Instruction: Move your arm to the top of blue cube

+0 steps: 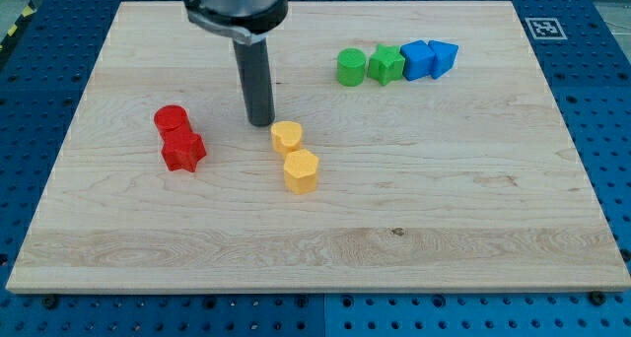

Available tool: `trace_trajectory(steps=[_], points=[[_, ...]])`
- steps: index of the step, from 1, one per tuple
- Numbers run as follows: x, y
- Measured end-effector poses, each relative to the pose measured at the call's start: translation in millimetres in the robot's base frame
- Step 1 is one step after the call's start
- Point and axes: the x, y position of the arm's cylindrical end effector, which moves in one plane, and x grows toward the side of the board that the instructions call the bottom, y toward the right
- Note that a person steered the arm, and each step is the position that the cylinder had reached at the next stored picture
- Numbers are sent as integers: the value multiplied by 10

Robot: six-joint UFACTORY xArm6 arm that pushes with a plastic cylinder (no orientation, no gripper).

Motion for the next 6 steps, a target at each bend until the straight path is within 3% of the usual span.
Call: trace_trajectory(steps=[3,4,6], points=[[-264,20],[-496,20],[-1372,221]])
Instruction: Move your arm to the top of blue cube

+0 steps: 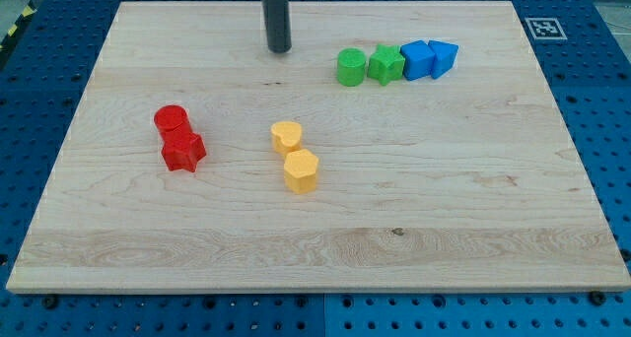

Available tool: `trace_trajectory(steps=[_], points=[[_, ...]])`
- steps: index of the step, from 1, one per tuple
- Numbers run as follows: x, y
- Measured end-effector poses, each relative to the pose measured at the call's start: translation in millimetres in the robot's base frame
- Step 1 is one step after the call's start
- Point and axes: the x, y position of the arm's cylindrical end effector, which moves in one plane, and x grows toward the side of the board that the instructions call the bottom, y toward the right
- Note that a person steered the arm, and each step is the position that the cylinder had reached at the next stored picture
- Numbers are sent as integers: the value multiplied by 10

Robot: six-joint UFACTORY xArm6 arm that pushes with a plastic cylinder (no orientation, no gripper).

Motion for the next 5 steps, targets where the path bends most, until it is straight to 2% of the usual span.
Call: trace_trajectory(steps=[1,3,5], points=[[-239,432],[-239,1154],[-31,1526]])
